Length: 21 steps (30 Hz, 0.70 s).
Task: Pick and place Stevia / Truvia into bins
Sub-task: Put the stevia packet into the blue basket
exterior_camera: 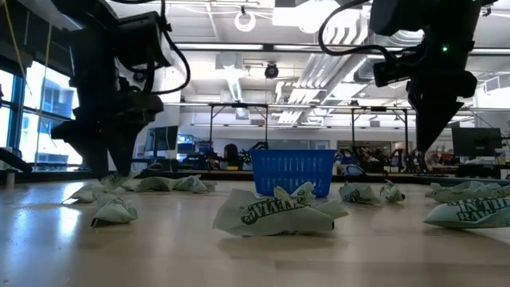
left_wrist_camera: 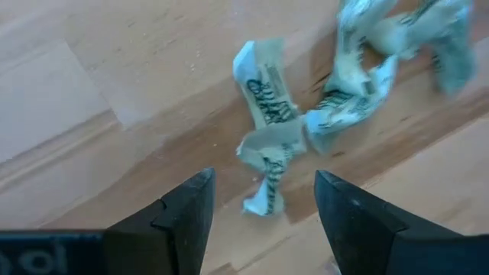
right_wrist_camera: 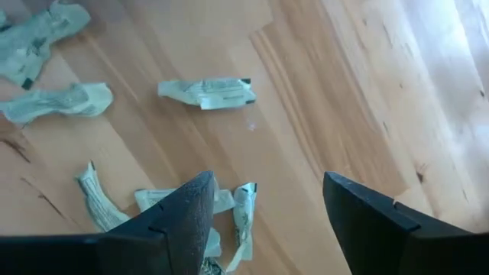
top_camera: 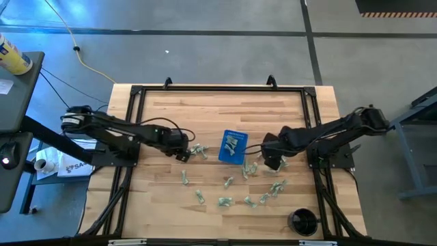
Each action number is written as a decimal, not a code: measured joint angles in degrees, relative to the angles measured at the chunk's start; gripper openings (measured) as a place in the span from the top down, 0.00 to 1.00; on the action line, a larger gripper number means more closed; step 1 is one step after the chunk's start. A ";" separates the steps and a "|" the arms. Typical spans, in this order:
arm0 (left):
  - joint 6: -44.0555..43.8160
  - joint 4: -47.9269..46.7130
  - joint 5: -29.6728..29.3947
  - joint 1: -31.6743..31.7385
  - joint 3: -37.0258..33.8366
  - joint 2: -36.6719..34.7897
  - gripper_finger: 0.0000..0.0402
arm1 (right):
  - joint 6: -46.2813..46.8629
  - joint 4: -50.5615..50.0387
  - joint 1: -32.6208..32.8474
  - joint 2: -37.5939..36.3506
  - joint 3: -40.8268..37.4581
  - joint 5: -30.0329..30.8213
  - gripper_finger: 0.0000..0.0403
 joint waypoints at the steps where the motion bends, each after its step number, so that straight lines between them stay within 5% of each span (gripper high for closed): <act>1: 0.40 0.14 0.00 0.00 -0.01 0.51 0.35 | -0.16 -0.04 -0.19 -0.13 0.00 0.13 0.41; 7: 2.97 1.07 1.32 0.00 -0.03 3.06 0.44 | -0.24 -0.05 -1.42 -0.14 0.00 0.10 0.41; 21: 5.84 0.82 4.71 -0.02 2.97 2.74 0.95 | -0.09 0.02 -1.69 -1.57 0.07 0.44 0.44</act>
